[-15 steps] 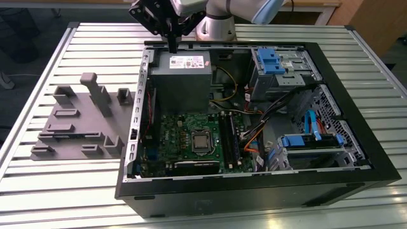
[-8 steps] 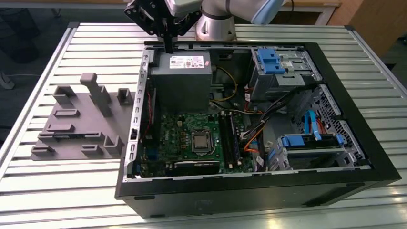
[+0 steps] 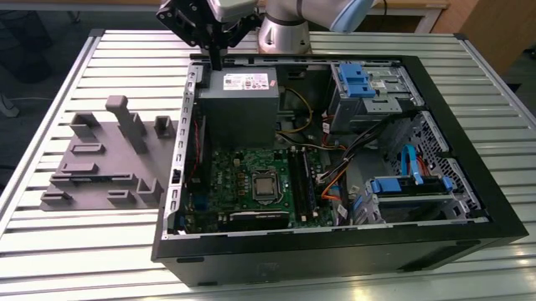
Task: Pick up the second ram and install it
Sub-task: 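Reach for the second ram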
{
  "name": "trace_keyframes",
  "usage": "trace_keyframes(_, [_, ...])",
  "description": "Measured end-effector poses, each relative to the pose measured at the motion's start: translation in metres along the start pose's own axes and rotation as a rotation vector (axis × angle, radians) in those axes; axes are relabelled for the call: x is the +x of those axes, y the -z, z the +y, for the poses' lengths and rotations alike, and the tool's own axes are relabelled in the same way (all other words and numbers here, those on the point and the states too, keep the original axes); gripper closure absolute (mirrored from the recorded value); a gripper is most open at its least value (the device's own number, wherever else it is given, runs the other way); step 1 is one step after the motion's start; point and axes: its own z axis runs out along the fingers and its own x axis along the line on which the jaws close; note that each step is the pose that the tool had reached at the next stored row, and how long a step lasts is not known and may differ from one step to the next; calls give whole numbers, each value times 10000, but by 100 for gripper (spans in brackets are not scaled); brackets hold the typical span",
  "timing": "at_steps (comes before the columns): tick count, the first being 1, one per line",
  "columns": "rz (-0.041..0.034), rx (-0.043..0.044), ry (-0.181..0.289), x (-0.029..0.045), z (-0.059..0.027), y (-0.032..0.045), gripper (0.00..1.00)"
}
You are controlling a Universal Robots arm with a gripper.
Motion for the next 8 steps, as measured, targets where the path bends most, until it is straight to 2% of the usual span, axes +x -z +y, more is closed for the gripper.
trace_keyframes(8, [45,3,-1,51,-4,-8,89])
